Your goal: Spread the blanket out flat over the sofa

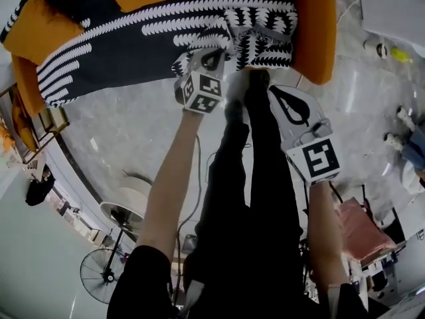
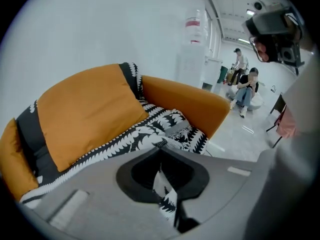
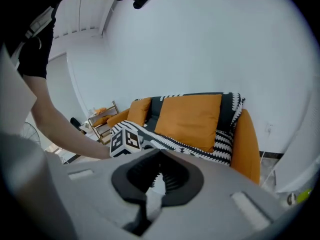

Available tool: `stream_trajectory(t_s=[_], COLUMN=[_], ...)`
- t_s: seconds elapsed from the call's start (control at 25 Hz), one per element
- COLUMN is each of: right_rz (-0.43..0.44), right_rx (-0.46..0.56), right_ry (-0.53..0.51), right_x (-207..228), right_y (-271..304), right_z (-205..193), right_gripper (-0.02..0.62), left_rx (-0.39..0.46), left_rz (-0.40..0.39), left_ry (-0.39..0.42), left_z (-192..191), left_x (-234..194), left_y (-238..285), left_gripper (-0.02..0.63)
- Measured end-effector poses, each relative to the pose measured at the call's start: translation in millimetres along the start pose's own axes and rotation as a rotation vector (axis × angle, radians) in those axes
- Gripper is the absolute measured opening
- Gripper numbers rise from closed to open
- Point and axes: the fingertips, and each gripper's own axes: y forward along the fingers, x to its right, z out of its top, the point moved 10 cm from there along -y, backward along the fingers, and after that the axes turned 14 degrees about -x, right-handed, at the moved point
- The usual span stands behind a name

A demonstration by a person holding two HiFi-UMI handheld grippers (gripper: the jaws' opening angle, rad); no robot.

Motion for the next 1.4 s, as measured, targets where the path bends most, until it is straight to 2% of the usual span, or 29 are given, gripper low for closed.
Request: stream_trajectory(t_s=[0.24, 0.4, 0.68, 0.92, 1.08, 1.28, 1.4], right_rz=[-0.079, -0.143, -0.213, -0.246, -0.260, -0.261, -0.257], right_rx=[0.024, 0.035, 0.036, 0.038, 0.043, 0.038, 0.042], right_ry=[0.070, 0.136, 0.221, 0.265, 0.300, 0.336, 0.350], right_x=[-42.6, -65.5, -82.9, -88.5, -75.9, -90.4, -84.4], right_y=[-33.7, -52.2, -78.1, -83.4, -98.4, -87.5, -93.5], right_z=[-26.7, -42.4, -78.3, -93.3, -107.2, -118.2, -138.0], right_gripper=[0.003, 0.003, 0.003, 0.003, 0.003, 0.003, 0.003], left_rx=[0.046, 0.083, 0.156, 0.188, 0.188, 0.166, 0.151], left_rz=[-0.032, -0.064, -0.134, -0.208, -0.257, -0.297, -0.307], left_ry=[0.011, 0.051, 0.068, 0.102, 0.125, 0.168, 0.200], left_z=[-18.2, -23.8, -22.6, -15.7, 0.8, -11.7, -9.9], left_x=[29.5, 46.2, 88.8, 117.7, 149.9, 161.6, 185.9], left_y=[-40.4, -63.8, -87.4, -91.6, -80.8, -71.9, -59.1], left_gripper=[0.020, 0.020, 0.020, 0.019, 0.020, 0.020, 0.020])
